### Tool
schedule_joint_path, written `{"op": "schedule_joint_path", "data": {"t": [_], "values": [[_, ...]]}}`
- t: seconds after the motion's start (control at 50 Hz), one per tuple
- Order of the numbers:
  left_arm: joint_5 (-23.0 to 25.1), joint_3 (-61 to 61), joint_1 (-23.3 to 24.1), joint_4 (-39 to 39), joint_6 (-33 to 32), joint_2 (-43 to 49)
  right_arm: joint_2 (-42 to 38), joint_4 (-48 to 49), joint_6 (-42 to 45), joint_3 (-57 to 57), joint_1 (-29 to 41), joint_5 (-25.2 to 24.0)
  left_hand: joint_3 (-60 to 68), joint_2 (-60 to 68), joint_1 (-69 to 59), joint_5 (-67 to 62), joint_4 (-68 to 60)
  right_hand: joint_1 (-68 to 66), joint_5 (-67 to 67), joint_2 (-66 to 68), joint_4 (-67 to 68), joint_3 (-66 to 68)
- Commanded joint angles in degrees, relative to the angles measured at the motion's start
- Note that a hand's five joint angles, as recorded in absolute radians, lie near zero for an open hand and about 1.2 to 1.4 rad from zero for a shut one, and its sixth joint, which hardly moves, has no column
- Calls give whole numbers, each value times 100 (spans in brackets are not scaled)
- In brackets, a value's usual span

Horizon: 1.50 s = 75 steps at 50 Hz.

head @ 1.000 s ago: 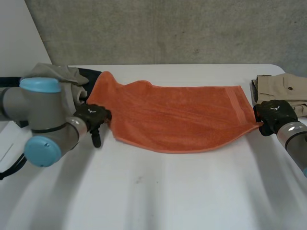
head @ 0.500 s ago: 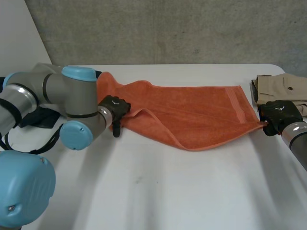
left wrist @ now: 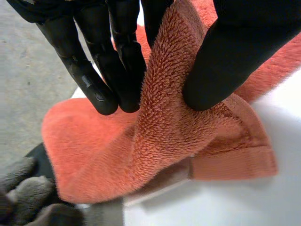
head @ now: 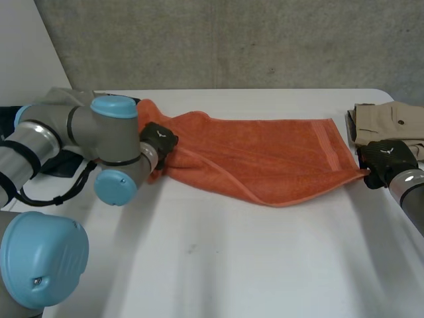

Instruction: Fold the laundry.

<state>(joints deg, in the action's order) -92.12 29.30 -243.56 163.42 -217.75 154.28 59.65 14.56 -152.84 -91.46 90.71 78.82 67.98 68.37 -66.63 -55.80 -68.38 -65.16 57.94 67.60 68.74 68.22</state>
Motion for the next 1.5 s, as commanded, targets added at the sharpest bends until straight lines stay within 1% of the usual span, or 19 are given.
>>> {"op": "schedule_joint_path", "data": {"t": [0.02, 0.12, 0.18, 0.26, 0.3, 0.32, 0.4, 0.46, 0.56, 0.7, 0.82, 0.84, 0.92, 0.98, 1.04, 1.18, 1.3, 1.42, 1.5], "values": [[-394, 591, -165, -20, 189, -791, 169, -102, -9, 67, -106, -24, 1202, 1163, -1337, -1420, -1162, -1484, 1206, 1240, 1126, 1178], [97, 1963, -385, -90, 418, -2102, 635, -717, 35, 172, -291, -164, 1202, 1163, -1337, -1420, -1162, -1484, 1206, 1240, 1126, 1178], [449, 3009, -508, -319, 383, -3016, 995, -1428, 298, 234, -466, -533, 1202, 1163, -1337, -1420, -1162, -1484, 1206, 1240, 1126, 1178], [730, 4510, -701, -827, 138, -4192, 1347, -2691, 1489, 278, -799, -1428, 1202, 1163, -1337, -1420, -1162, -1484, 1206, 1240, 1126, 1178], [810, 4978, -745, -969, -29, -4493, 1409, -3264, 2062, 295, -967, -1632, 1202, 1163, -1337, -1420, -1162, -1484, 1206, 1240, 1126, 1178], [853, 5407, -798, -1074, -239, -4703, 1427, -3876, 2692, 313, -1115, -1711, 1202, 1163, -1337, -1420, -1162, -1484, 1206, 1240, 1126, 1178], [985, 6245, -877, -1181, -803, -4969, 1374, -5224, 4347, 401, -1398, -1572, 1202, 1163, -1337, -1420, -1162, -1484, 1206, 1240, 1126, 1178], [1073, 6465, -869, -1111, -1101, -4952, 1348, -5717, 4728, 375, -1390, -1282, 1202, 1163, -1337, -1420, -1162, -1484, 1206, 1240, 1126, 1178], [1074, 6106, -816, -724, -1094, -4680, 1242, -5096, 4027, 384, -1065, -1202, 1202, 1163, -1337, -1420, -1162, -1484, 1206, 1240, 1126, 1178], [828, 4657, -675, 356, -883, -3705, 935, -3383, 2665, 638, -529, -992, 1202, 1163, -1337, -1420, -1162, -1484, 1206, 1240, 1126, 1178], [590, 2768, -535, 1314, -559, -3492, 908, -1327, 916, 1674, -159, 159, 1202, 1163, -1337, -1420, -1162, -1484, 1206, 1240, 1126, 1178], [616, 2374, -517, 1724, -262, -3606, 1004, -759, 418, 1893, -159, 430, 1202, 1163, -1337, -1420, -1162, -1484, 1206, 1240, 1126, 1178], [643, 1809, -570, 2770, 581, -3975, 1416, 552, -542, 2237, -176, 889, 1202, 1163, -1337, -1420, -1162, -1484, 1206, 1240, 1126, 1178], [643, 1597, -622, 3326, 1171, -4072, 1567, 1082, -791, 2404, -185, 1056, 1202, 1163, -1337, -1420, -1162, -1484, 1206, 1240, 1126, 1178], [634, 1570, -684, 3197, 1367, -4082, 1559, 979, -765, 2501, -159, 1048, 1202, 1163, -1337, -1420, -1162, -1484, 1206, 1240, 1126, 1178], [713, 2210, -825, 2195, 1429, -4064, 1515, 425, -756, 2309, -141, 732, 1202, 1163, -1337, -1420, -1162, -1484, 1206, 1240, 1126, 1178], [1284, 3572, -965, 2027, 1218, -3941, 1269, -23, -695, 1685, -150, 205, 1202, 1163, -1337, -1420, -1162, -1484, 1206, 1240, 1126, 1178], [1636, 4872, -1141, 2167, 315, -3442, 664, -322, -230, 974, -185, -243, 1202, 1163, -1337, -1420, -1162, -1484, 1206, 1240, 1126, 1178], [1680, 5260, -1220, 2300, -405, -2836, 321, -331, 279, 561, -203, -288, 1037, 998, -1172, -1255, -997, -1484, 1206, 1240, 1126, 1178]]}}
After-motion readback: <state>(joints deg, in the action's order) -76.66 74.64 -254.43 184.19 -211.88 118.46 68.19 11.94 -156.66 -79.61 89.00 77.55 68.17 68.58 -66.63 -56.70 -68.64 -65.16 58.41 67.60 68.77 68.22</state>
